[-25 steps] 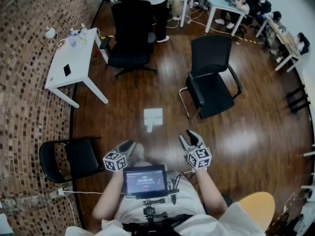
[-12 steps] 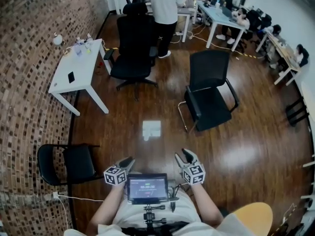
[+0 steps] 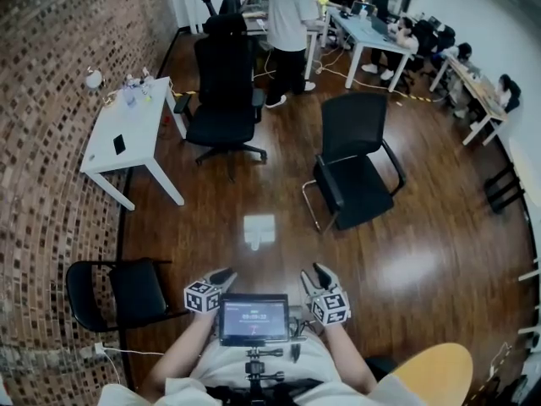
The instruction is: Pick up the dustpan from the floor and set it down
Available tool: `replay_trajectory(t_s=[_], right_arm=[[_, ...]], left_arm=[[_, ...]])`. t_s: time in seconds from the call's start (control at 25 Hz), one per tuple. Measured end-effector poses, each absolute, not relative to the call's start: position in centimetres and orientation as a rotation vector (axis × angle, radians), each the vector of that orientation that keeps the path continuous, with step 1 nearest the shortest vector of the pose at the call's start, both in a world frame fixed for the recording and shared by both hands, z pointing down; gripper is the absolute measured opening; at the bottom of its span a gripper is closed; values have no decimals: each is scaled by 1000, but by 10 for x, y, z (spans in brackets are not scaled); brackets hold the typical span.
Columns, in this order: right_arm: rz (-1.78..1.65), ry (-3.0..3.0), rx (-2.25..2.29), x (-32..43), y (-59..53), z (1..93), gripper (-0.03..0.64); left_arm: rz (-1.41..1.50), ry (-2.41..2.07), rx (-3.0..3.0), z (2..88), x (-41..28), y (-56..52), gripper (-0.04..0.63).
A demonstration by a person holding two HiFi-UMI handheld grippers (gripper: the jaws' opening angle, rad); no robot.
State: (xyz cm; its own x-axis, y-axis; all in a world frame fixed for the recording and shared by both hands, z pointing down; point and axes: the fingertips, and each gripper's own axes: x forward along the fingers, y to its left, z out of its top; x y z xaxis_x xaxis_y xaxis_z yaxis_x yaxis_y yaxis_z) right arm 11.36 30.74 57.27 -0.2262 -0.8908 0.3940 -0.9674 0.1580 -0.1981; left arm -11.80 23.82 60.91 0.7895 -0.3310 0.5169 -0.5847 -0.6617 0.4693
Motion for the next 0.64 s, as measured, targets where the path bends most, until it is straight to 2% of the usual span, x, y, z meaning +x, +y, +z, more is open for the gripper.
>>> replay_trajectory(t_s=[0.36,0.64], right_arm=[[610,-2325,1789,64,283,564,193],[592,-2329,1783,56,279,560,193]], left_arm=[[571,-602,2312,622,-140,243,80],[531,-584,2297,617,-137,229,80]])
